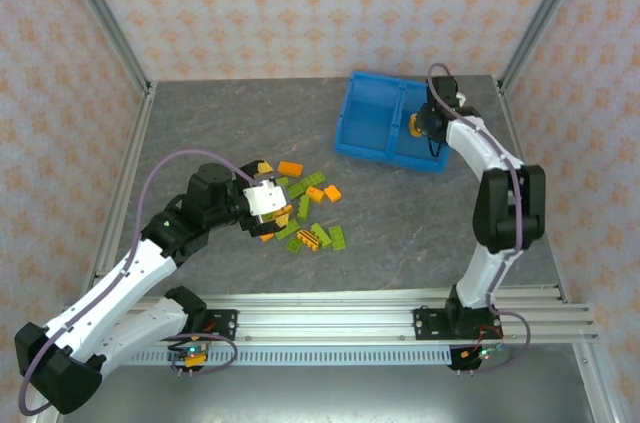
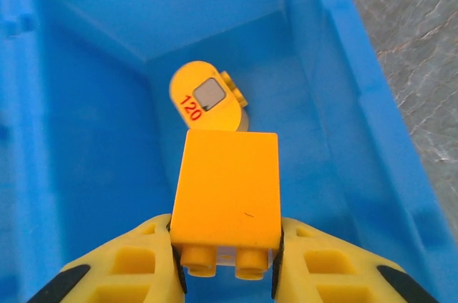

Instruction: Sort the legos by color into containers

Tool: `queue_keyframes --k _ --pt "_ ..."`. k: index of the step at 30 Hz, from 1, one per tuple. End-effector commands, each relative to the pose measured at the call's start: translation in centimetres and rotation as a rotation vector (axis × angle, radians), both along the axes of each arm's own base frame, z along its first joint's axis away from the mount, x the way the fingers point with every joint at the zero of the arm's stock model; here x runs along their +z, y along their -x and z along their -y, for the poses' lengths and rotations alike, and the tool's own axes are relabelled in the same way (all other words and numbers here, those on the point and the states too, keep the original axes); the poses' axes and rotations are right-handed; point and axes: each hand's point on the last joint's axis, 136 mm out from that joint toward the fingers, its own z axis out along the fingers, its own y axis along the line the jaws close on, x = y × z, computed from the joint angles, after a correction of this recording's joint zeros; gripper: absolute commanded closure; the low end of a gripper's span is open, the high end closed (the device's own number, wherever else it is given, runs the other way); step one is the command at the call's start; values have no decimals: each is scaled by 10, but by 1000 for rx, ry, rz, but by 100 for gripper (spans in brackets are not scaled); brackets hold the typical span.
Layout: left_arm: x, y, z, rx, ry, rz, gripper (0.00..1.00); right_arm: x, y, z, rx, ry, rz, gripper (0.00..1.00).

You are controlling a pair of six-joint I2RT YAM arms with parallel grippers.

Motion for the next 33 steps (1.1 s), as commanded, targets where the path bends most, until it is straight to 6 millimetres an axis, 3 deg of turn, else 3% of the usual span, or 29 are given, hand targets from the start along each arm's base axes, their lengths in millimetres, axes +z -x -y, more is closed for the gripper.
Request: queue_keyframes --k 1,5,10,15,18,21,26,29,33 --pt "5 0 7 -12 42 11 0 -9 -17 -5 12 -37 -29 70" --pt "8 -9 6 44 79 22 0 -20 -26 -9 6 -66 -54 59" --pt "11 -21 3 116 117 23 0 -5 -24 -10 4 -76 -31 45" --pt "10 -26 2 144 118 10 0 14 -10 -18 60 -106 -11 43" --pt "8 -29 0 163 113 6 0 25 12 -36 140 -145 0 43" --pt "4 -25 4 135 100 -15 0 41 45 -61 248 -118 31 42" --pt "-29 3 14 -78 -56 -104 0 60 114 -121 517 -78 55 38" --pt "-37 12 18 -155 -87 -113 0 49 149 -167 724 -107 14 36" --pt "-47 28 23 -268 -108 -100 0 12 168 -207 877 -115 -119 34"
